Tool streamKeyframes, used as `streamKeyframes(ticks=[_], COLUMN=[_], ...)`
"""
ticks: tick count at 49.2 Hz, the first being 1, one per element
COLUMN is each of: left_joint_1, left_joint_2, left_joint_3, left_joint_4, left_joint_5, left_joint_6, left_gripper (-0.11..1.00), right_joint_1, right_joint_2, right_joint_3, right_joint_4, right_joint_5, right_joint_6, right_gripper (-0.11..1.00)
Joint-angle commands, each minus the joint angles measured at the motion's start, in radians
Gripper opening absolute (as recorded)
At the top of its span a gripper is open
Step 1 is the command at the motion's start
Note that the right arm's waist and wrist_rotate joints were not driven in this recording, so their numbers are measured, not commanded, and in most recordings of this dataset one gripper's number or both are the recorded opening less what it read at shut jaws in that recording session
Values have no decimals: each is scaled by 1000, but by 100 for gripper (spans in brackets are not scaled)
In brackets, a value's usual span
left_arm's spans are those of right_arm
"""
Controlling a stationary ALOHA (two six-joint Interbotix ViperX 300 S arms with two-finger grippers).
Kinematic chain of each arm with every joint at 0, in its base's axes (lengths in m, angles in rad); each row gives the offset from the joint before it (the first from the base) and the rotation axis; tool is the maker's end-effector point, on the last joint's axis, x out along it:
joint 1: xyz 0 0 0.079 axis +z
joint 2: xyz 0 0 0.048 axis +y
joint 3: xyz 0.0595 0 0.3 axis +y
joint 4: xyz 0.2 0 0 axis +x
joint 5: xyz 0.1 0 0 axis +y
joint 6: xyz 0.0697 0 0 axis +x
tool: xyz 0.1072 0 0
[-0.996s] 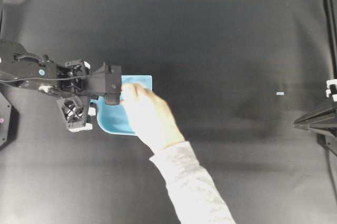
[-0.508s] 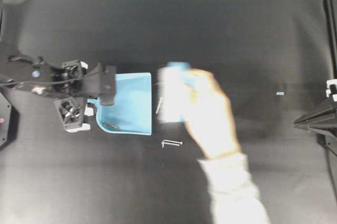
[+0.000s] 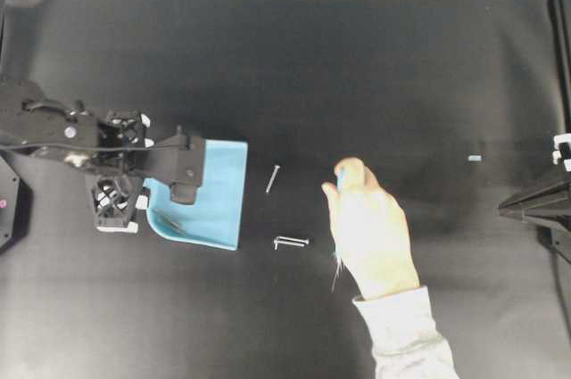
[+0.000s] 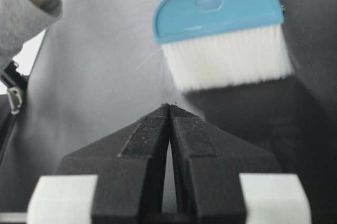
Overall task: Hold the dustpan with the left arm, while a human hand uses a hand brush to gather screws into the dustpan.
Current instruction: 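Hold the dustpan steady with the left gripper while screws are brushed in, then keep the left gripper holding the dustpan as remaining screws are swept in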
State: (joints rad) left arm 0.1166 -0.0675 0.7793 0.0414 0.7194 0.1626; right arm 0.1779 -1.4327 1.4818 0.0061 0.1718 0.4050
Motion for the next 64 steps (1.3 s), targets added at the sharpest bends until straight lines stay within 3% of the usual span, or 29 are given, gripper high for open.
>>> streamKeyframes(ticks=[1,12,25,32,42,50,58,64], left_joint_1=[18,32,31,31,23,12,-38,-61], left_joint_2=[0,43,109,115,110,92,64,52], left_joint_3=[-80,-164,-179,-132,-26,28,92,81], left_joint_4=[3,3,3,3,3,3,3,3], left_joint_5=[71,152,124,18,-186,-230,-284,-252], left_joint_6=[2,6,9,9,-46,-91,-92,-80], left_gripper=[31,31,31,31,31,31,31,31], right_joint_1=[0,0,0,0,0,0,0,0], right_joint_2=[3,-2,-3,-5,-5,-8,-8,-8], right_joint_3=[-3,-3,-3,-3,-3,-3,-3,-3], right_joint_4=[3,3,3,3,3,3,3,3], right_joint_5=[-5,-5,-3,-3,-3,-2,-2,-2], right_joint_6=[0,0,-2,0,-2,-2,0,-2], right_gripper=[0,0,0,0,0,0,0,0])
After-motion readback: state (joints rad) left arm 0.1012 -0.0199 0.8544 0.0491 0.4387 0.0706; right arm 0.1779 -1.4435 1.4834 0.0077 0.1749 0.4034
